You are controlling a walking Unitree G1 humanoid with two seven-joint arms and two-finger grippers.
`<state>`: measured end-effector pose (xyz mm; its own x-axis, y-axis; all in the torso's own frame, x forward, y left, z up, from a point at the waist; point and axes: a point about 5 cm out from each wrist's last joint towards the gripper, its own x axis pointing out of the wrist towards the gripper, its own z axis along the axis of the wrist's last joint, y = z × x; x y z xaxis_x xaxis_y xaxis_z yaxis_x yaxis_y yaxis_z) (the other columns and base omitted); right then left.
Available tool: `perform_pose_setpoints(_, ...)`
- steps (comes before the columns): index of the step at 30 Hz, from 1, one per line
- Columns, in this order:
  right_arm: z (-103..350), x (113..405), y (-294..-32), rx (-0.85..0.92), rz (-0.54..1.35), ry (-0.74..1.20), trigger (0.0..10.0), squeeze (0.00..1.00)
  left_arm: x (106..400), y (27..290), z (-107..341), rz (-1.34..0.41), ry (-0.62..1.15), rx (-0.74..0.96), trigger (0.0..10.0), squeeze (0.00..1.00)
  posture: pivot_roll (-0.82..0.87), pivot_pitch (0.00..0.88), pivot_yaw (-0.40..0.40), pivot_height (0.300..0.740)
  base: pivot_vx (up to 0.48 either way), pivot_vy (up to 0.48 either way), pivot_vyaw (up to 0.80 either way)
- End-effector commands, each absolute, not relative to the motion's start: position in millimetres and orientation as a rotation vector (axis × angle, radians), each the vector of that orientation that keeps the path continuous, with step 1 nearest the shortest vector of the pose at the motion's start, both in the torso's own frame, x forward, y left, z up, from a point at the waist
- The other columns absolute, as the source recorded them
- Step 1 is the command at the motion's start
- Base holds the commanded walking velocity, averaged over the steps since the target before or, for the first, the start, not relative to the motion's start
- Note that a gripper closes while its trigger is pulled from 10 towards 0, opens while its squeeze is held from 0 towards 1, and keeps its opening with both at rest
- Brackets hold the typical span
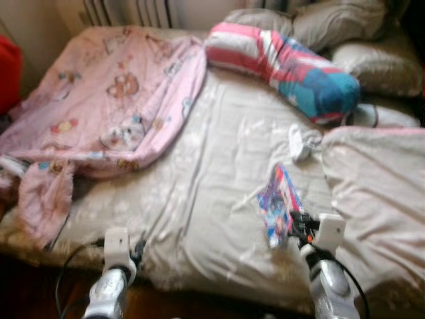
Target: Clean up the room
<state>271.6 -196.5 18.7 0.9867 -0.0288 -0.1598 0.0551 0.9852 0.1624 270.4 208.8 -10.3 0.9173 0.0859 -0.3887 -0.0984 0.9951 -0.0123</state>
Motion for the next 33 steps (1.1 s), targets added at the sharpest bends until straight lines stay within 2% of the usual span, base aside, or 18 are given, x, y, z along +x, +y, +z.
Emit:
perform_pose_setpoints(1, 26, 275, -198, 0.179, -0.069, 0.117, 10.0, 0.0, 263, 216, -15, 0.114, 0.421, -0.025, 10.0, 0.0, 0.03, 0.185, 0.001, 0.74, 0.0, 0.0, 0.0)
perform_pose_setpoints(6, 21, 274, -202, 0.212, -0.127, 0.144, 10.0, 0.0, 263, 216, -15, 0.112, 0.421, -0.025, 10.0, 0.0, 0.03, 0.186, 0.001, 0.74, 0.0, 0.0, 0.0)
perform_pose_setpoints(11, 21, 273, -202, 0.216, -0.128, 0.144, 10.0, 0.0, 262, 217, -16, 0.112, 0.425, -0.021, 10.0, 0.0, 0.03, 0.186, 0.002, 0.74, 0.0, 0.0, -0.7)
perform_pose_setpoints(19, 15, 275, -187, 0.295, 0.002, 0.192, 10.0, 0.0, 262, 216, -16, 0.104, 0.423, -0.017, 10.0, 0.0, 0.03, 0.194, 0.007, 0.74, 0.0, 0.0, 0.0)
perform_pose_setpoints(25, 13, 280, -190, 0.336, -0.051, 0.209, 10.0, 0.0, 262, 216, -15, 0.096, 0.416, -0.01, 10.0, 0.0, 0.05, 0.208, 0.017, 0.74, 0.0, 0.0, 0.0)
perform_pose_setpoints(33, 38, 297, -187, 0.225, -0.015, 0.071, 10.0, 0.0, 257, 219, -17, 0.086, 0.416, 0.003, 10.0, 0.0, 0.05, 0.223, 0.026, 0.74, 0.0, 0.0, 0.0)
